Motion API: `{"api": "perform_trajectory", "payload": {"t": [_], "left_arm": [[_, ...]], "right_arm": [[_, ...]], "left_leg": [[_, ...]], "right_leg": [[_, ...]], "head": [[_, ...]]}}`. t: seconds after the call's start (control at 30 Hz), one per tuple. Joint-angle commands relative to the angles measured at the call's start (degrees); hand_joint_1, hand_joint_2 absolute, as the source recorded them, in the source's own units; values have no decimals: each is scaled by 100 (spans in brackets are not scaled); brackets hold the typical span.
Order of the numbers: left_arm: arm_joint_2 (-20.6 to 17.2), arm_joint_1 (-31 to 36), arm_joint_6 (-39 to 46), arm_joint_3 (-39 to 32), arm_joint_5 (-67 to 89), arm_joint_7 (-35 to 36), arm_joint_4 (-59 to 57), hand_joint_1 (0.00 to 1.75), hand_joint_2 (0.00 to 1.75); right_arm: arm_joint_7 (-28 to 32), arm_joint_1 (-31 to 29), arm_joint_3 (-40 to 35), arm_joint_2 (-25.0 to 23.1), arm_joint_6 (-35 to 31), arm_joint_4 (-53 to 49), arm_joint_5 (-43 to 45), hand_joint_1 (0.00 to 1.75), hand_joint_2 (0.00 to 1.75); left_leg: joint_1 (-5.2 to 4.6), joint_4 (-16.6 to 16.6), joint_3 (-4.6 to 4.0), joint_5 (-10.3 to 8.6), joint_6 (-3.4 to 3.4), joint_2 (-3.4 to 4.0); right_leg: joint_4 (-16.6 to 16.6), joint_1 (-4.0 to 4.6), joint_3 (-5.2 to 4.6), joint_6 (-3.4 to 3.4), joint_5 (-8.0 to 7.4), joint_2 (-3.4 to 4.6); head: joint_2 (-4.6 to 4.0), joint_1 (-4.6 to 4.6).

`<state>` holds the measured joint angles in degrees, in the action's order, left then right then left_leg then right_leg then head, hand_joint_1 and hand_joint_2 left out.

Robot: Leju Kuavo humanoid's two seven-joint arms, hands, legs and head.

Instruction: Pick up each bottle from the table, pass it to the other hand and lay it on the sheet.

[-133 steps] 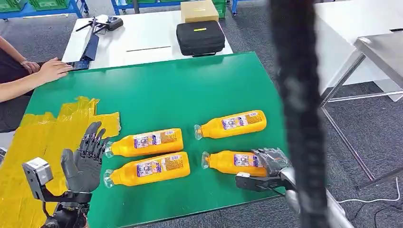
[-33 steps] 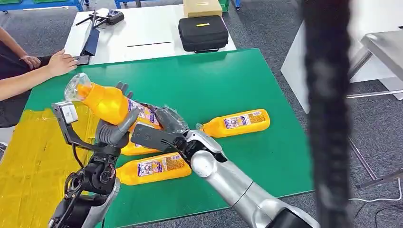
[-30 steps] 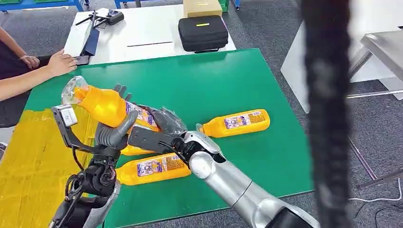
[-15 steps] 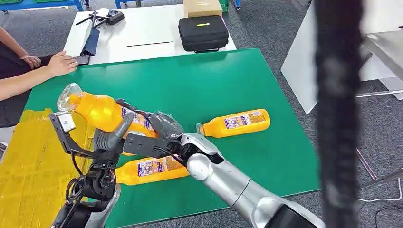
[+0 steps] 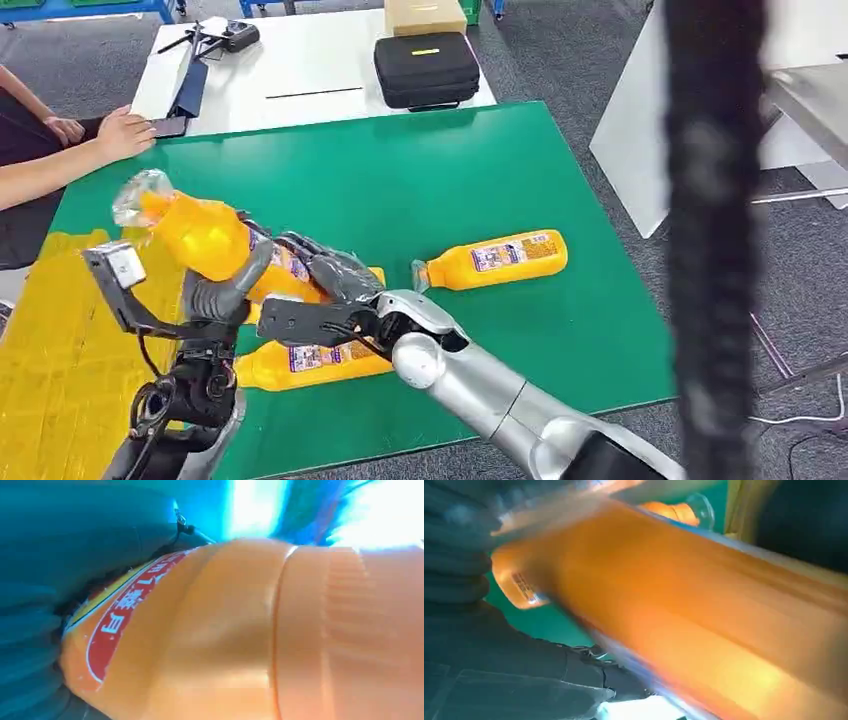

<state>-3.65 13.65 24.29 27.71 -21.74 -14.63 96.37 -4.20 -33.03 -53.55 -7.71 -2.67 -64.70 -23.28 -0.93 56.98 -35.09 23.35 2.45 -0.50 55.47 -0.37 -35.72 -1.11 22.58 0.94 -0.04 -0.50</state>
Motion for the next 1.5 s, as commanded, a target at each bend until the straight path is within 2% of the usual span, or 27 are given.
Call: {"api": "perform_trajectory", "payload": {"t": [0.03,0.13,0.2,0.27,0.37,0.43,0.47,0.5,0.53,0.7,0.83,0.93,0.97,1.0,1.37,1.47,1.5], "left_arm": [[-402,-19,515,-1389,2858,-263,878,175,175],[-367,-32,505,-1371,2862,-271,860,175,175],[-416,-11,1074,-1471,3924,-376,710,175,175],[-586,-12,1511,-1798,5453,-36,412,175,175],[-714,20,1156,-2089,6997,555,-193,175,175],[-695,47,1218,-2106,7007,481,-330,175,175],[-721,43,1059,-2108,7313,653,-453,175,175],[-812,64,628,-2050,7919,1036,-666,175,175],[-887,119,215,-1974,8455,1403,-1066,175,175],[-1084,670,-475,-1436,8904,1823,-3267,175,175],[-964,1093,-1014,-1174,8648,1802,-4488,175,175],[-957,1129,-1191,-1033,8640,1831,-4688,175,175],[-957,1129,-1191,-1033,8640,1831,-4688,175,175],[-958,1121,-1197,-1026,8637,1831,-4682,175,175],[-972,1107,-1214,-1019,8619,1844,-4622,175,175],[-951,1047,-1547,-1057,8412,1976,-4673,175,175],[-938,1039,-1564,-1091,8361,2002,-4714,175,175]], "right_arm": [[278,524,495,630,-302,-66,-177,0,0],[278,532,489,600,-296,-81,-183,0,0],[225,588,593,609,-333,-155,-223,0,0],[274,676,707,739,-365,-495,-222,0,0],[198,766,678,874,-100,-1002,-246,0,0],[136,788,682,883,-63,-1095,-254,0,0],[114,831,702,847,-54,-1128,-264,0,0],[99,876,651,849,16,-1245,-333,0,0],[28,928,563,869,122,-1431,-414,0,0],[-129,919,198,977,508,-1834,-554,0,0],[-283,861,-35,1062,753,-1893,-762,0,0],[-211,615,-186,1128,1010,-1696,-759,0,0],[-211,615,-186,1128,1010,-1696,-759,0,0],[-203,605,-180,1129,1018,-1669,-754,0,0],[-200,602,-174,1115,1020,-1646,-752,0,0],[-237,568,-300,1129,1209,-1572,-824,0,0],[-258,543,-363,1143,1284,-1524,-869,0,0]], "left_leg": [[11,1,33,14,-21,-25],[12,3,30,18,-20,-2],[8,6,28,18,-22,-4],[5,-1,8,5,-13,-13],[4,0,28,13,-20,-9],[0,-6,16,6,-14,-6],[10,3,51,26,-33,-1],[5,-1,28,11,-20,-13],[11,2,47,21,-31,-12],[0,-12,37,4,-20,-23],[3,-10,34,2,-21,-24],[0,-6,12,-3,-13,-13],[11,2,45,15,-30,-18],[1,-4,12,0,-13,-6],[2,0,17,4,-20,-11],[10,6,33,15,-30,-7],[1,-3,13,2,-17,-7]], "right_leg": [[-4,12,44,3,20,-34],[-3,11,38,2,14,-10],[5,7,33,4,18,-13],[-2,3,15,2,6,-16],[2,3,33,3,16,-16],[-1,-2,19,2,8,-10],[4,9,55,6,26,-15],[0,4,32,3,15,-20],[2,10,52,7,24,-24],[-4,-1,40,4,14,-29],[-5,1,37,4,13,-35],[-3,-1,12,1,5,-18],[-1,10,52,4,22,-32],[-1,-1,14,1,6,-11],[4,1,21,4,9,-14],[6,9,39,6,16,-15],[1,-1,16,3,5,-9]], "head": [[0,0],[0,4],[0,0],[0,2],[0,2],[0,0],[0,2],[0,0],[0,2],[0,0],[0,2],[0,2],[0,2],[0,2],[0,2],[0,2],[0,0]]}}
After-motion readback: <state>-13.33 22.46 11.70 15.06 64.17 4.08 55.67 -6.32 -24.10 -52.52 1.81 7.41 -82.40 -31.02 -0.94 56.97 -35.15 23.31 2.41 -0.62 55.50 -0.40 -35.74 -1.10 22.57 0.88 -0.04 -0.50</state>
